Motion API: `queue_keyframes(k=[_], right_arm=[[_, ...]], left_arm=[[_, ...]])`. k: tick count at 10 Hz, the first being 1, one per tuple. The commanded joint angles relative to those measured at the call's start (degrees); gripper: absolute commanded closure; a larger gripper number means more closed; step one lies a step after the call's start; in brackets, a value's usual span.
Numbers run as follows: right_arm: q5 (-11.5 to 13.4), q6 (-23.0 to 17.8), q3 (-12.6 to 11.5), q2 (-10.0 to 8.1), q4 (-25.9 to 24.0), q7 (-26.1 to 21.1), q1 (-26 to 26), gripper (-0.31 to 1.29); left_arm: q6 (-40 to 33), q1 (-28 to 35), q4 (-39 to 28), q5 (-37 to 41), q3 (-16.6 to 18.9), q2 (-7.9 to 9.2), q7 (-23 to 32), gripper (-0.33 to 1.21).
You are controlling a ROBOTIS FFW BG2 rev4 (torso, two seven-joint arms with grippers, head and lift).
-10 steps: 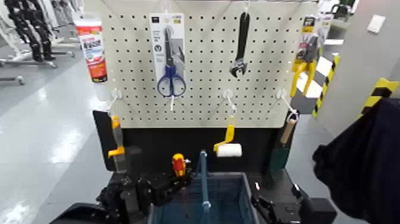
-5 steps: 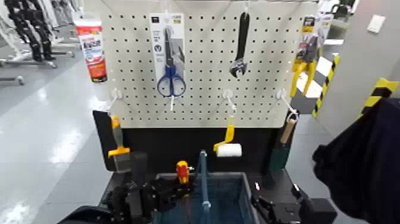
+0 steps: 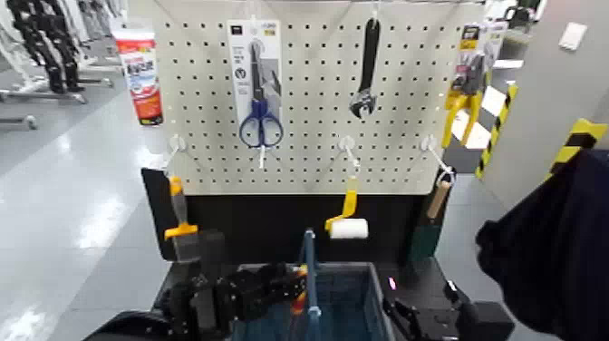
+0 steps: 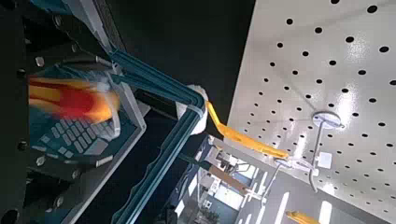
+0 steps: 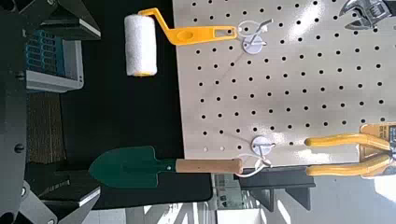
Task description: Put the red screwdriver into the crate.
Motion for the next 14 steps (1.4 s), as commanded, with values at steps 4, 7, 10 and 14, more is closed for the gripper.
queue_keyframes(k=[4, 7, 10, 14], right_arm=[[-0.28, 0.00, 0.07, -0.16, 0.18, 0.11, -0.09, 0.14], [-0.28, 0.18, -0.11, -0.16, 0.00, 0.11, 0.09, 0.14], [-0.19, 0.18, -0.29, -0.07, -0.26, 0.11, 0.35, 0.14], [0.16, 0.44, -0.81, 0.20, -0.61, 0.11, 0.88, 0.14]], left_arm=[[-0.59, 1.55, -2.74, -0.36, 2.10, 0.25, -0.79, 0.10], [-4.90, 4.81, -9.68, -4.05, 4.21, 0.43, 1.94, 0.10], [-12.81, 12.54, -16.09, -7.92, 8.07, -0.54, 13.36, 0.10], [-20.63, 19.57, -16.89, -12.49, 10.71, -3.53, 21.71, 0.10]])
